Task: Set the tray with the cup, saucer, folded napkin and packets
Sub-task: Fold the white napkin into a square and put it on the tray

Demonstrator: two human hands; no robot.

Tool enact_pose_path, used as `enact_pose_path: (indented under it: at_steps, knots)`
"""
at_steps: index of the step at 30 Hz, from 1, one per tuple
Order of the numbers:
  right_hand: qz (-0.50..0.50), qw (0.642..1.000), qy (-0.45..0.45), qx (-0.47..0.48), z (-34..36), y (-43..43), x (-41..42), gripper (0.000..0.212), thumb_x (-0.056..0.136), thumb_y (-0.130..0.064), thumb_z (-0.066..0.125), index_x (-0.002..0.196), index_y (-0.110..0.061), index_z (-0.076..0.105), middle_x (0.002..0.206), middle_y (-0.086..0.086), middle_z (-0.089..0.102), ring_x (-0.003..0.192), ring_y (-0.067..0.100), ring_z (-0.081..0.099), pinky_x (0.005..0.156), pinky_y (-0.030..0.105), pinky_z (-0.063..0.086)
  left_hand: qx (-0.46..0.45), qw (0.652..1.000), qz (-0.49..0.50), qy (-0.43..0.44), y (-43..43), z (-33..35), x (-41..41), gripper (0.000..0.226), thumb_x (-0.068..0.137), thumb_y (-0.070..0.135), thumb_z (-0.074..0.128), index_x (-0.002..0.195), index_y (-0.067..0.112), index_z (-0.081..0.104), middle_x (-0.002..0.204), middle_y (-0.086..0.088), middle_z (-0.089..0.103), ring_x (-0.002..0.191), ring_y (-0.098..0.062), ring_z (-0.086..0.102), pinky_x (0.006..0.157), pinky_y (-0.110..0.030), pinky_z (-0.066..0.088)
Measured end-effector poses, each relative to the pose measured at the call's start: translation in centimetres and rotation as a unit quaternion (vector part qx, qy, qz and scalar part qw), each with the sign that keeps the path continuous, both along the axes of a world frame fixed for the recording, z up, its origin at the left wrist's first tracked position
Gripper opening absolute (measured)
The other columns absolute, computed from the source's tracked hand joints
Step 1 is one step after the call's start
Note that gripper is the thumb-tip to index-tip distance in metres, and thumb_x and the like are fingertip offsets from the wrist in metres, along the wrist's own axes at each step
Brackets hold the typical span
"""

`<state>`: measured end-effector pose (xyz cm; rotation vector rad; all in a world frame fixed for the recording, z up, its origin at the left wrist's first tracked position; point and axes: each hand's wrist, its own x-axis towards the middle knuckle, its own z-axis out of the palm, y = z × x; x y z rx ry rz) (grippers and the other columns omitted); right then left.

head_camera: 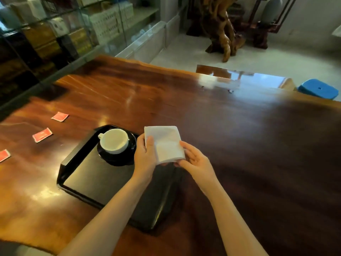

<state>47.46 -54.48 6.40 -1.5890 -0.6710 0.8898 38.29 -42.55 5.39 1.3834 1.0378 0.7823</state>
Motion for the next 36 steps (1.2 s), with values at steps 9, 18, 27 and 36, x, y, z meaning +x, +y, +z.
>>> enact_pose_path:
  at_steps: [9, 18, 27, 36]
  knots:
    - [-0.169, 0.976, 0.025, -0.132, -7.2, 9.4, -8.5, 0.044, 0.092, -0.022, 0.055, 0.134, -0.016, 0.044, 0.118, 0.0, 0.058, 0.099, 0.012, 0.059, 0.078, 0.027, 0.056, -0.116, 0.976, -0.155, 0.104, 10.7, -6.1, -6.1, 0.025, 0.1, 0.027, 0.037, 0.121, 0.022, 0.05, 0.111, 0.008, 0.059, 0.098, -0.006, 0.055, 0.079, -0.021, 0.048]
    - [-0.29, 0.927, -0.055, -0.232, -11.3, 11.7, -9.7, 0.034, 0.095, -0.021, 0.048, 0.128, -0.012, 0.048, 0.113, -0.001, 0.055, 0.093, 0.007, 0.049, 0.066, 0.014, 0.041, -0.077, 0.943, -0.242, 0.217, 10.5, -9.7, -6.6, 0.057, 0.097, 0.013, 0.043, 0.149, 0.018, 0.02, 0.153, -0.005, 0.03, 0.139, -0.021, 0.03, 0.111, -0.036, 0.029]
    - [-0.234, 0.905, -0.165, -0.316, -14.2, 11.6, -9.0, 0.036, 0.091, -0.02, 0.052, 0.125, -0.01, 0.045, 0.121, 0.01, 0.049, 0.106, 0.021, 0.05, 0.077, 0.027, 0.046, 0.035, 0.935, -0.256, 0.242, 9.4, -11.1, -5.6, 0.049, 0.094, 0.006, 0.048, 0.142, 0.01, 0.036, 0.146, -0.007, 0.042, 0.135, -0.02, 0.038, 0.109, -0.028, 0.029]
    - [-0.204, 0.897, -0.187, -0.344, -14.3, 11.1, -8.5, 0.041, 0.09, -0.019, 0.054, 0.128, -0.01, 0.041, 0.125, 0.012, 0.044, 0.114, 0.025, 0.046, 0.08, 0.029, 0.042, 0.023, 0.932, -0.261, 0.252, 8.7, -11.6, -5.7, 0.053, 0.094, 0.009, 0.049, 0.144, 0.011, 0.032, 0.148, -0.007, 0.039, 0.137, -0.021, 0.036, 0.111, -0.033, 0.029]
